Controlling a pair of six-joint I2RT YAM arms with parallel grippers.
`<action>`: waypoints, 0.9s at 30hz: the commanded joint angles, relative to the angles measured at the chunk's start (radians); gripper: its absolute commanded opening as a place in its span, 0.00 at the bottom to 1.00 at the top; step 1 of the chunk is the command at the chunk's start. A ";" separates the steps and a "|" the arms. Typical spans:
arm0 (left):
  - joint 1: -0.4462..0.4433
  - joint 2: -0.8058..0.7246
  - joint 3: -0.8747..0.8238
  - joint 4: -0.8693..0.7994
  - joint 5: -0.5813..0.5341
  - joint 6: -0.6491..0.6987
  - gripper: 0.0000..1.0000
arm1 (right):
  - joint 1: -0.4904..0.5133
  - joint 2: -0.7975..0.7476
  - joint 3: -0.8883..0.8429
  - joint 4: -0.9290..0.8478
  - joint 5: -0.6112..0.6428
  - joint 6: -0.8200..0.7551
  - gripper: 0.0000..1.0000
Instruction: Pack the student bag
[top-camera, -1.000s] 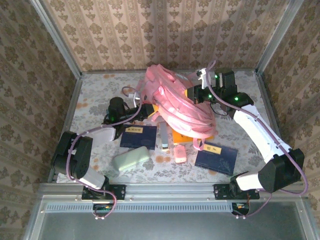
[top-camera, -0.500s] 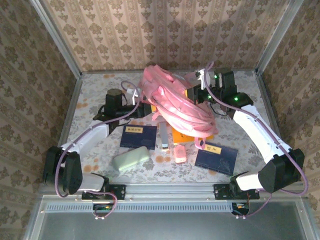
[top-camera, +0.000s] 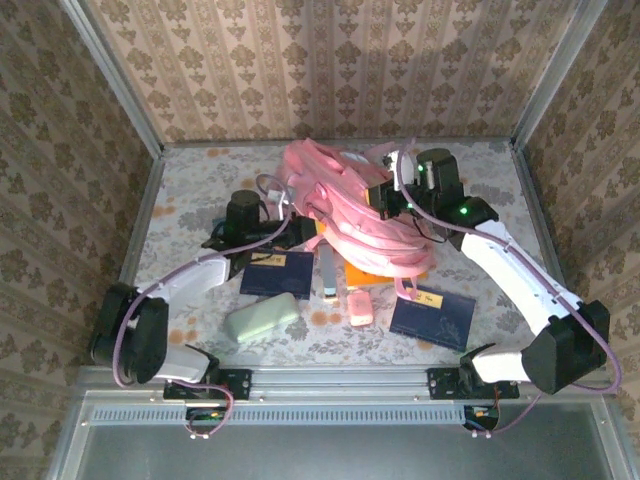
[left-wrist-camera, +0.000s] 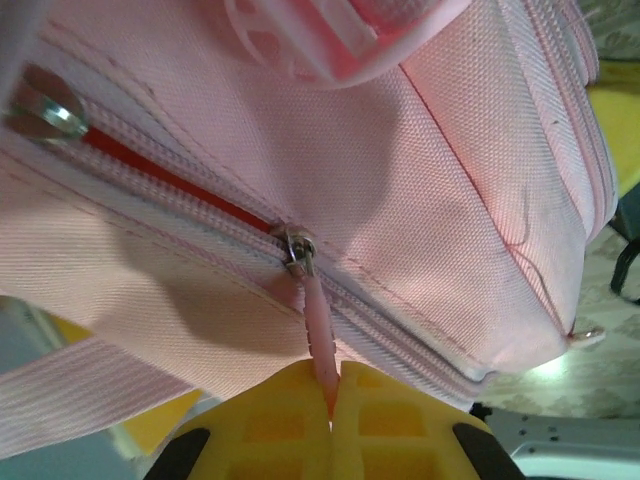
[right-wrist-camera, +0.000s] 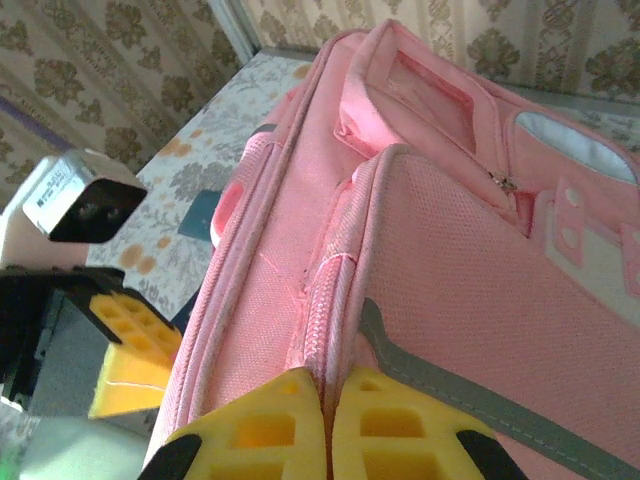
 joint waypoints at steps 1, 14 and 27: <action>-0.041 0.039 -0.020 0.280 0.008 -0.173 0.02 | 0.008 -0.038 -0.024 0.163 0.078 0.067 0.00; -0.160 0.171 -0.085 0.716 -0.072 -0.453 0.00 | 0.012 -0.021 -0.019 0.179 0.157 0.092 0.00; -0.283 0.083 -0.054 0.523 -0.091 -0.360 0.03 | 0.028 0.040 -0.024 0.188 0.212 0.097 0.00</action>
